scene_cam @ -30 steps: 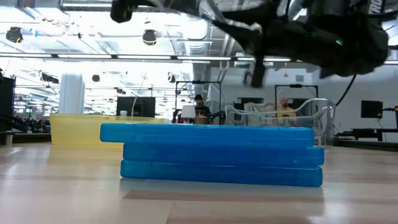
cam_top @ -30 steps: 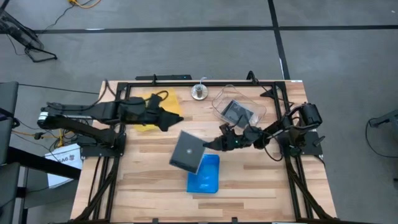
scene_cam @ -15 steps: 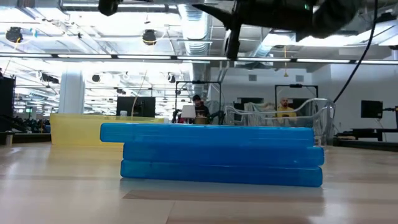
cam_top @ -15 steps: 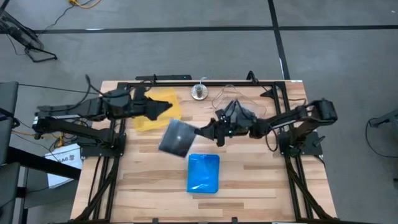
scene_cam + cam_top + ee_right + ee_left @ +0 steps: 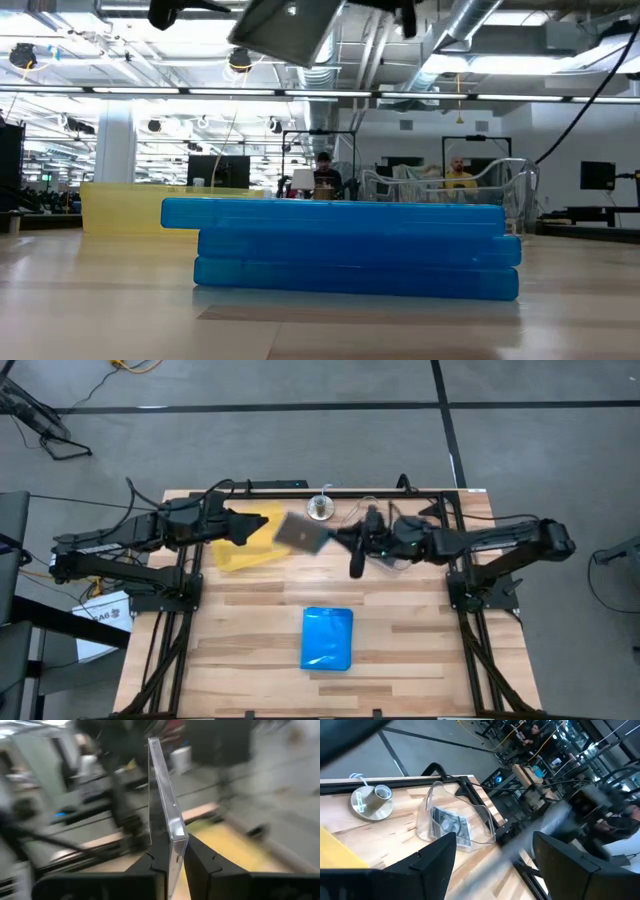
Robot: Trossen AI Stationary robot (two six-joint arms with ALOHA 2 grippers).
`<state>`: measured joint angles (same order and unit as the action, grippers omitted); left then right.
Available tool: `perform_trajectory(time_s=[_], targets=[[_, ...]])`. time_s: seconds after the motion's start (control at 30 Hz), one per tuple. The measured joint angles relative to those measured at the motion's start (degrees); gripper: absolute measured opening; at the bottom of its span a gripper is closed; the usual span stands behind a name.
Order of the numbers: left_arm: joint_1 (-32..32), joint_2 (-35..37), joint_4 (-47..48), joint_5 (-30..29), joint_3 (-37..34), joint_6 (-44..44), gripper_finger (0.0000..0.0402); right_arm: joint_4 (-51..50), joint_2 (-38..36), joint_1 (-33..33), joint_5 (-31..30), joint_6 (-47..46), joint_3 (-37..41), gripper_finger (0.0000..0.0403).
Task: Pick & place jewel cases by type
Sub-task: Put the black CD case into the transparent bin
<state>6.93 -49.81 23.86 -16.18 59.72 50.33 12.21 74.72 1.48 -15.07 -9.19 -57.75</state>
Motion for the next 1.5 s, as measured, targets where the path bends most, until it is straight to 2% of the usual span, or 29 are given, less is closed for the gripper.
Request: perform_trajectory(time_s=[0.17, 0.3, 0.57, 0.83, 1.03, 1.13, 1.27, 1.4, 1.5], targets=[[-0.01, -0.34, 1.57, -0.23, 0.00, -0.27, 0.0255, 0.19, -2.03, -0.02, -9.22, 10.97, -3.69, 0.0026], [-0.03, -0.49, 3.15, -0.23, 0.00, -0.22, 0.0255, 0.70, -2.80, -0.02, -13.72, 17.63, -7.74, 0.0026], [-0.03, -1.49, 3.55, -0.35, 0.00, -0.18, 0.0255, 7.45, -2.91, 0.00, -15.06, 25.98, -13.16, 0.0026], [-0.03, -2.79, 4.12, -0.13, -0.02, -0.05, 0.0255, 4.15, -2.76, -0.20, -15.04, 23.69, -13.29, 0.0026], [-0.06, -2.85, 4.92, 0.93, -0.02, 0.02, 0.0255, -6.00, -2.76, -2.60, -14.72, 5.80, -13.32, 0.0026], [-0.06, -2.85, 5.22, 0.95, -0.02, 0.02, 0.0255, -13.01, -2.76, -4.23, -11.68, -3.97, -13.32, 0.0026], [-0.06, -2.85, 5.46, 1.54, -0.02, 0.02, 0.0255, -20.16, -2.74, -6.63, -2.45, -15.57, -13.29, 0.0026], [-0.06, -2.85, 6.14, 3.13, -0.02, -0.29, 0.0255, -22.17, -2.74, -8.42, 8.28, -22.25, -13.29, 0.0026], [-0.05, -2.83, 8.19, 5.41, -0.02, -0.42, 0.0255, -19.95, -2.74, -9.31, 17.04, -24.66, -13.29, 0.0026]])
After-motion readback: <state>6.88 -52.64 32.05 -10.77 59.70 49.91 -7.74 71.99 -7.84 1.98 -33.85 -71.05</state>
